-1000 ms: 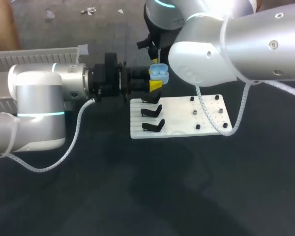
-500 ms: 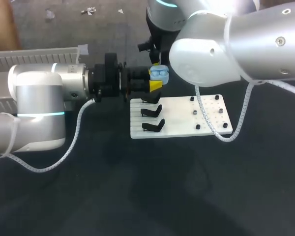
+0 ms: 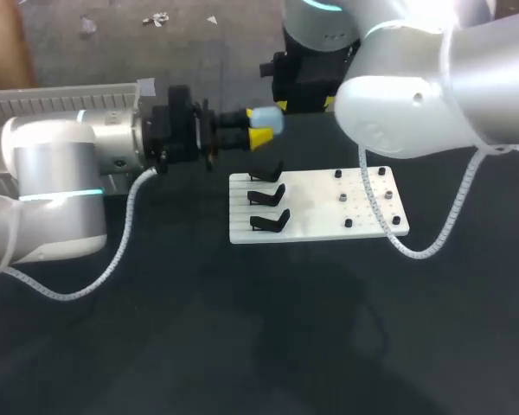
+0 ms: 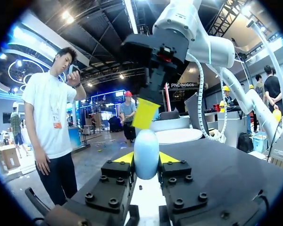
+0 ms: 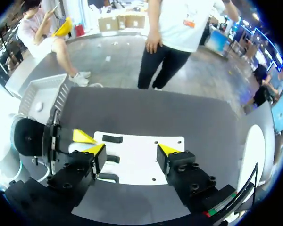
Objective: Pick up each earbud case from the left stands, insert the matching earbuds, close the lid, and place the case in the box.
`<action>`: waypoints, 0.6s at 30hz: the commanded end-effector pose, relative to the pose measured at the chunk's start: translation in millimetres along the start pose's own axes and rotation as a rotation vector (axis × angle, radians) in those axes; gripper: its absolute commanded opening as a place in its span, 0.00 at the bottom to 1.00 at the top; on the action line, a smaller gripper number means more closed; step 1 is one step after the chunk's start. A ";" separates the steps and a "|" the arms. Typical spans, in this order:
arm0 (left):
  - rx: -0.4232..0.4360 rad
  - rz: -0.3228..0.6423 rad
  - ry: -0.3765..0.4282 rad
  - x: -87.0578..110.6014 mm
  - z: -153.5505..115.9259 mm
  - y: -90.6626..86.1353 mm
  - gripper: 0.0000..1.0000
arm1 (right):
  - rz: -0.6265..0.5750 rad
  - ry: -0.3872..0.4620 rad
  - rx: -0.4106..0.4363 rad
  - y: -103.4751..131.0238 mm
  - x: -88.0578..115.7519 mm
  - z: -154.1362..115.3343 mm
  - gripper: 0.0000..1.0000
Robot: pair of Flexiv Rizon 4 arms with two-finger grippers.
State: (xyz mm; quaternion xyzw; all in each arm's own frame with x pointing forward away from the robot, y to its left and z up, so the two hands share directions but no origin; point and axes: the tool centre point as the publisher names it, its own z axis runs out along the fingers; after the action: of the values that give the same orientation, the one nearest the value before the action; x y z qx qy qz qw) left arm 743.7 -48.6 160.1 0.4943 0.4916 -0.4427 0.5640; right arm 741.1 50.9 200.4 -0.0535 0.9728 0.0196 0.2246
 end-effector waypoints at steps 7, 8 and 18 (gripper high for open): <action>-0.176 0.121 0.091 -35.0 -109.8 46.3 0.00 | -0.029 -0.083 0.005 -28.7 42.9 -28.4 1.00; -0.199 0.129 0.105 -36.3 -122.3 52.4 0.00 | -0.029 -0.071 0.007 -29.6 46.5 -27.4 1.00; -0.358 0.118 0.192 -22.0 -227.9 87.1 0.00 | 0.003 -0.004 -0.001 -33.3 80.4 -17.6 1.00</action>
State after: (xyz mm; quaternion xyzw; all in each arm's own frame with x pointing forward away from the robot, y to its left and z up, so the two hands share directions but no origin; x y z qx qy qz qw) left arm 818.0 154.2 190.6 0.4671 0.5753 -0.2798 0.6103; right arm 671.0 12.4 184.2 -0.0526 0.9746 0.0162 0.2173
